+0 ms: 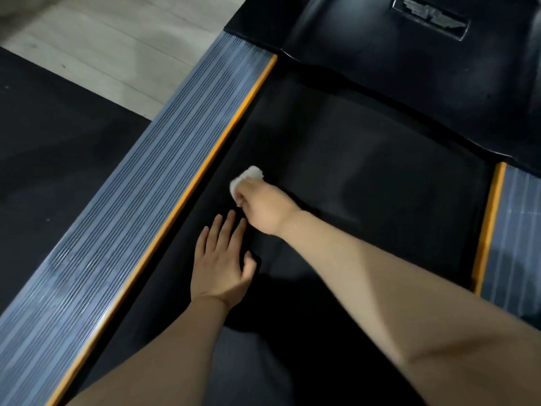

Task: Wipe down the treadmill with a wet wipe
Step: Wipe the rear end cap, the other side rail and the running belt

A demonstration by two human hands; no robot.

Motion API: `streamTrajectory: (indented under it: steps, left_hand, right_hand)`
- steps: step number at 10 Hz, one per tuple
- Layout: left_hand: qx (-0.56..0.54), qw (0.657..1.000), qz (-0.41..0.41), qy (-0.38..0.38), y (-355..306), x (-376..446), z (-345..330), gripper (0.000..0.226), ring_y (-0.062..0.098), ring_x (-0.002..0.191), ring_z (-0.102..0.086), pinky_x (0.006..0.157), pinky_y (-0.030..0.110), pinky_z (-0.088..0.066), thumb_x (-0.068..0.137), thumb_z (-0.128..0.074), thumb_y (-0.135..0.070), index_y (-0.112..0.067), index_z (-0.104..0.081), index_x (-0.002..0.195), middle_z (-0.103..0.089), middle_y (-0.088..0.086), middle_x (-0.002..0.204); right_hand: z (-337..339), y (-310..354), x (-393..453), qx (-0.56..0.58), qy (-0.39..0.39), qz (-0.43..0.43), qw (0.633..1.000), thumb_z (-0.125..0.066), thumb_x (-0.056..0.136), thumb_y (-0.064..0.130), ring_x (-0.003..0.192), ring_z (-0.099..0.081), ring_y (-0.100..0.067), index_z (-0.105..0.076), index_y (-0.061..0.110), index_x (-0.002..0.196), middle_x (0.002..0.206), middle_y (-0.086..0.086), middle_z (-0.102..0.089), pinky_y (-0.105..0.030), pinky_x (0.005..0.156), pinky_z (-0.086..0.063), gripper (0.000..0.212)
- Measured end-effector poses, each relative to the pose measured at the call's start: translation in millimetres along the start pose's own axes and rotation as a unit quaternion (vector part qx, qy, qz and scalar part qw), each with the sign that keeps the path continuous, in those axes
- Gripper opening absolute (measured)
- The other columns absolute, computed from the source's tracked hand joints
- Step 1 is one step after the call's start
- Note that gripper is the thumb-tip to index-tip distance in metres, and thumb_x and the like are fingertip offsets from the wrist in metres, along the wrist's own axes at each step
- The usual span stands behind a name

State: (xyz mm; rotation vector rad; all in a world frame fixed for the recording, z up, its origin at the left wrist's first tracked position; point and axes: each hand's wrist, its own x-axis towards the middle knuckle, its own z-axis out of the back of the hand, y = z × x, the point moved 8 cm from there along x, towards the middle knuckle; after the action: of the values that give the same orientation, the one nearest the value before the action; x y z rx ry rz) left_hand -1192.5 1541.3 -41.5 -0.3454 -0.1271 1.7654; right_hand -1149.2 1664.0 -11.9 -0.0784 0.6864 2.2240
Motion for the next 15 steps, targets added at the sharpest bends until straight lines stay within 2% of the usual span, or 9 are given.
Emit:
streamTrajectory:
  steps: [1, 3, 4, 6, 8, 9, 11, 12, 15]
  left_hand:
    - [-0.006, 1.0, 0.005, -0.003, 0, -1, 1, 0.066, 0.019, 0.152, -0.01, 0.124, 0.036, 0.003, 0.091, -0.033, -0.043, -0.021, -0.034, 0.153, -0.02, 0.001, 0.164]
    - [0.001, 1.0, 0.004, -0.009, -1, -2, -1, 0.066, 0.019, 0.153, -0.008, 0.124, 0.036, 0.003, 0.092, -0.033, -0.043, -0.02, -0.033, 0.153, -0.019, 0.001, 0.164]
    - [0.005, 1.0, 0.002, -0.011, -2, -2, 0, 0.065, 0.02, 0.153, -0.009, 0.124, 0.037, 0.003, 0.092, -0.032, -0.042, -0.02, -0.032, 0.153, -0.018, 0.002, 0.164]
    - [0.002, 1.0, -0.012, -0.017, -2, -2, 0, 0.062, 0.024, 0.152, -0.014, 0.124, 0.04, -0.003, 0.092, -0.033, -0.037, -0.015, -0.038, 0.149, -0.024, 0.006, 0.163]
    - [-0.004, 1.0, -0.018, -0.019, -1, -4, 1, 0.059, 0.025, 0.151, -0.018, 0.124, 0.042, -0.007, 0.093, -0.034, -0.032, -0.013, -0.041, 0.148, -0.027, 0.007, 0.161]
    - [-0.006, 1.0, -0.018, -0.026, -2, -5, 1, 0.057, 0.025, 0.151, -0.018, 0.124, 0.043, -0.01, 0.095, -0.032, -0.031, -0.013, -0.041, 0.148, -0.028, 0.007, 0.161]
    - [-0.007, 0.999, -0.015, -0.035, -2, -9, 3, 0.057, 0.024, 0.151, -0.016, 0.124, 0.036, -0.002, 0.096, -0.031, -0.032, -0.014, -0.039, 0.149, -0.029, 0.006, 0.161]
    - [-0.064, 0.997, -0.022, -0.033, -7, -13, 12, 0.056, 0.027, 0.148, -0.026, 0.123, 0.034, -0.007, 0.097, -0.029, -0.032, -0.01, -0.046, 0.146, -0.038, 0.009, 0.156]
    - [0.037, 0.998, -0.05, 0.023, 41, -122, -7, 0.063, 0.025, 0.15, -0.023, 0.124, 0.039, -0.006, 0.095, -0.037, -0.04, -0.02, -0.032, 0.154, -0.026, 0.001, 0.162]
  right_hand:
    - [11, -73, -81, -0.028, -0.026, -0.056, 0.998, -0.049, 0.087, 0.01, 0.093, -0.061, -0.034, -0.06, 0.008, 0.099, 0.102, -0.014, -0.061, -0.04, 0.08, -0.052, 0.017]
    - [29, -204, -308, -0.009, -0.046, -0.399, 0.916, -0.026, 0.084, 0.047, 0.098, -0.056, -0.031, -0.059, 0.009, 0.116, 0.112, -0.013, -0.061, -0.033, 0.078, -0.039, 0.06]
    - [15, -193, -282, -0.019, -0.06, -0.414, 0.908, -0.043, 0.095, 0.02, 0.083, -0.049, -0.026, -0.061, 0.008, 0.108, 0.105, -0.015, -0.062, -0.032, 0.07, -0.035, 0.025]
    - [4, -45, -49, 0.005, -0.115, -0.099, 0.988, -0.049, 0.085, 0.01, 0.096, -0.058, -0.032, -0.064, 0.009, 0.091, 0.095, -0.012, -0.064, -0.039, 0.086, -0.048, 0.017]
    - [-8, -20, -27, -0.009, 0.017, -0.009, 1.0, -0.053, 0.09, 0.01, 0.094, -0.06, -0.032, -0.06, 0.009, 0.103, 0.108, -0.011, -0.061, -0.038, 0.079, -0.049, 0.015]
    - [7, -83, -130, -0.032, -0.06, -0.056, 0.996, -0.057, 0.079, 0.004, 0.08, -0.063, -0.034, -0.061, 0.007, 0.085, 0.089, -0.012, -0.063, -0.031, 0.07, -0.043, 0.008]
    - [14, -200, -317, -0.036, -0.026, -0.357, 0.933, -0.035, 0.091, 0.025, 0.098, -0.055, -0.034, -0.059, 0.005, 0.114, 0.108, -0.013, -0.057, -0.026, 0.08, -0.037, 0.039]
    - [10, -204, -317, -0.009, -0.034, -0.421, 0.906, -0.044, 0.095, 0.015, 0.082, -0.043, -0.027, -0.057, 0.011, 0.109, 0.098, -0.007, -0.049, -0.032, 0.077, -0.04, 0.019]
    - [17, -154, -260, -0.006, -0.105, -0.348, 0.932, -0.047, 0.094, 0.012, 0.094, -0.056, -0.033, -0.062, 0.005, 0.109, 0.101, -0.012, -0.059, -0.034, 0.074, -0.038, 0.023]
